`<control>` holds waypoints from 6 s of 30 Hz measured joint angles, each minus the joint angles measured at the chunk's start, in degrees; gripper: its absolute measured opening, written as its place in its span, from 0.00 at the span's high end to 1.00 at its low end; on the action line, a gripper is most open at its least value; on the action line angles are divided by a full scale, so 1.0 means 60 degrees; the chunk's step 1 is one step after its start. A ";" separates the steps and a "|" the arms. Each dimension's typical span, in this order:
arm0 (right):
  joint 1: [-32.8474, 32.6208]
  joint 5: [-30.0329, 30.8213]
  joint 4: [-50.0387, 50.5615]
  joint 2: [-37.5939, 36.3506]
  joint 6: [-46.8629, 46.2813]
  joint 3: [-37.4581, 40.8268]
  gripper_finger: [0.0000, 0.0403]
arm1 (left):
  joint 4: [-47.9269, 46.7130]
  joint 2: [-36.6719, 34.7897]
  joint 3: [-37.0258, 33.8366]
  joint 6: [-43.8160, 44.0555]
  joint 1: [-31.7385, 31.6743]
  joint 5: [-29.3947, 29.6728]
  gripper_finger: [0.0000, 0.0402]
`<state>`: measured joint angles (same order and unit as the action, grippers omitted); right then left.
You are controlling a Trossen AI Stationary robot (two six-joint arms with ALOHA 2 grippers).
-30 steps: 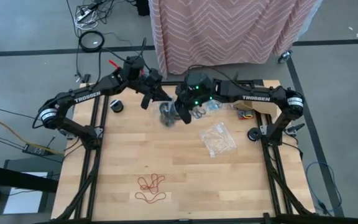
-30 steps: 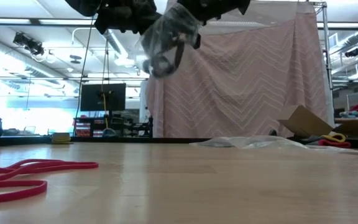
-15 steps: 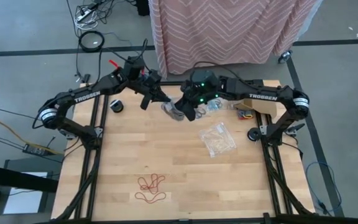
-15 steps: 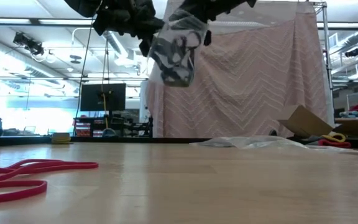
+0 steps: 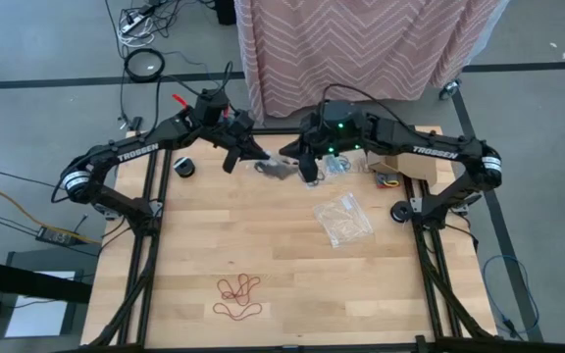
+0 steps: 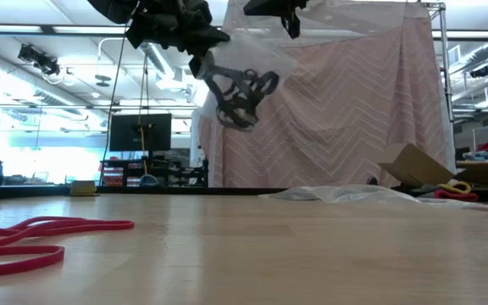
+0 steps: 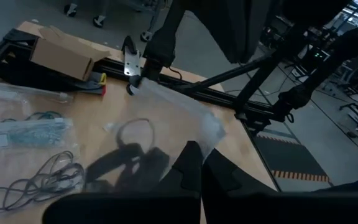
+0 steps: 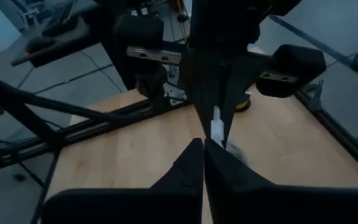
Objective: Sort rubber bands
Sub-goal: Close the left transparent zip bag
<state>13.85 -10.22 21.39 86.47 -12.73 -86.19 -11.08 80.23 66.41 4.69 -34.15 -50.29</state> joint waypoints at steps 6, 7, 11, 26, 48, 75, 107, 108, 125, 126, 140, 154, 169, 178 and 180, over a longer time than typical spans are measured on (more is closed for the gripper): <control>-0.0048 -0.0089 0.0513 0.0185 0.0073 -0.0004 0.81 | 0.0003 -0.0001 0.0000 0.0006 0.0004 0.0112 1.00; -0.0048 -0.0261 0.0603 0.0279 0.0147 0.0003 0.77 | -0.0002 -0.0004 0.0000 0.0020 0.0004 0.0111 1.00; -0.0048 -0.0668 0.0376 0.0616 0.0157 0.0007 0.61 | -0.0013 0.0000 0.0000 0.0055 0.0076 0.0114 1.00; 0.0229 -0.0590 0.0362 0.0581 -0.0008 0.0007 0.40 | -0.0345 -0.0004 0.0000 0.0000 0.0227 0.0115 1.00; 0.0304 -0.0502 0.0510 0.0599 0.0331 0.0007 0.97 | 0.0930 -0.0004 0.0000 0.0965 0.0583 -0.0075 1.00; 0.0261 -0.1099 0.0759 0.0599 0.0153 0.0007 1.00 | 0.0505 -0.0004 0.0000 0.0765 0.0069 -0.0084 0.66; 0.0261 -0.1186 0.0816 0.0599 0.0069 0.0007 1.00 | 0.0347 -0.0004 0.0248 0.0510 0.0066 -0.0331 0.99; 0.0261 -0.1179 0.0783 0.0599 0.0069 0.0007 1.00 | 0.0348 -0.0004 0.0248 0.0510 0.0066 -0.0312 0.99; 0.0655 -0.1670 -0.0242 0.0599 -0.0455 0.0007 0.72 | -0.0142 -0.0004 0.0240 0.0000 0.0109 -0.0017 1.00; 0.0668 -0.1697 -0.0242 0.0599 -0.0455 0.0007 0.72 | -0.0137 -0.0004 0.0240 0.0000 0.0108 -0.0014 1.00; 0.0673 -0.1802 -0.0164 0.0599 -0.0363 0.0007 0.72 | 0.0090 -0.0004 0.0240 0.0004 0.0210 -0.0019 1.00; 0.0651 -0.2050 -0.0375 0.1043 -0.0622 0.0004 0.82 | 0.0423 -0.0004 0.0240 0.0255 0.0350 -0.0072 1.00; 0.0673 -0.2168 -0.0242 0.1021 -0.0441 0.0004 0.98 | 0.0191 -0.0004 0.0298 0.0179 -0.0179 -0.0098 1.00; 0.0716 -0.2176 -0.0670 0.1021 -0.0375 -0.0007 0.98 | -0.0770 -0.0004 0.0790 -0.0539 -0.0452 -0.0253 1.00; 0.0787 -0.2223 -0.0596 0.1021 -0.0439 -0.0007 0.99 | -0.0776 -0.0007 0.0790 -0.0581 -0.0457 -0.0103 1.00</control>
<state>18.57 -23.56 17.82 92.60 -15.37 -86.24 -15.74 80.18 71.16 1.20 -36.90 -50.91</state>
